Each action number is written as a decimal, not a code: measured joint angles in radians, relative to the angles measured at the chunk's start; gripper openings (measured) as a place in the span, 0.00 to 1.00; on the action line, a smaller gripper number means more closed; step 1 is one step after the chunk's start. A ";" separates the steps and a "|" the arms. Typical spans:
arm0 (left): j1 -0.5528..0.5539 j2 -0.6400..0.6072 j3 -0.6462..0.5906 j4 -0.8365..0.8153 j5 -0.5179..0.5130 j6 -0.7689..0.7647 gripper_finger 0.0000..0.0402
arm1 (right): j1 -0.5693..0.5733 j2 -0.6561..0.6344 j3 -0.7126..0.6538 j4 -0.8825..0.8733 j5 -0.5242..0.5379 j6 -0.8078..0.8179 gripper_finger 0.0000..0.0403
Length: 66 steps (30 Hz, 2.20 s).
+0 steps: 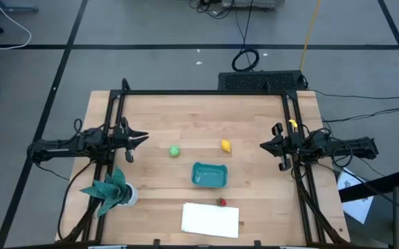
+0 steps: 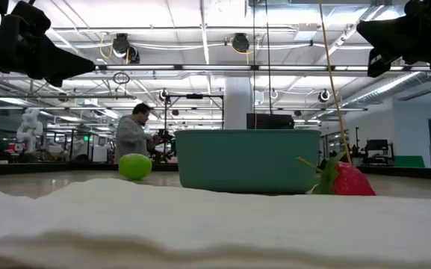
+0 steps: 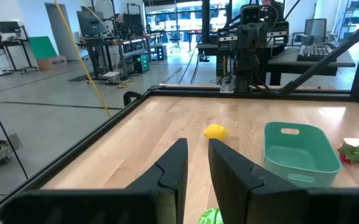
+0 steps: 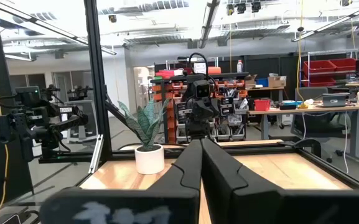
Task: Pick and placing Produce into tupperware
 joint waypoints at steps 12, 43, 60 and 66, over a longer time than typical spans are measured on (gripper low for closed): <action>0.000 0.000 0.000 0.000 0.000 0.000 0.18 | 0.000 0.000 0.000 0.000 0.000 0.000 0.00; 0.000 0.000 0.000 0.079 0.001 -0.053 0.18 | 0.000 0.000 0.000 0.001 0.000 0.000 0.00; 0.000 0.000 0.000 0.061 0.000 -0.057 0.18 | 0.000 0.000 0.000 0.017 0.000 -0.109 0.00; 0.000 0.000 0.000 0.051 -0.019 -0.035 0.18 | 0.000 0.000 0.000 0.015 0.001 -0.116 0.00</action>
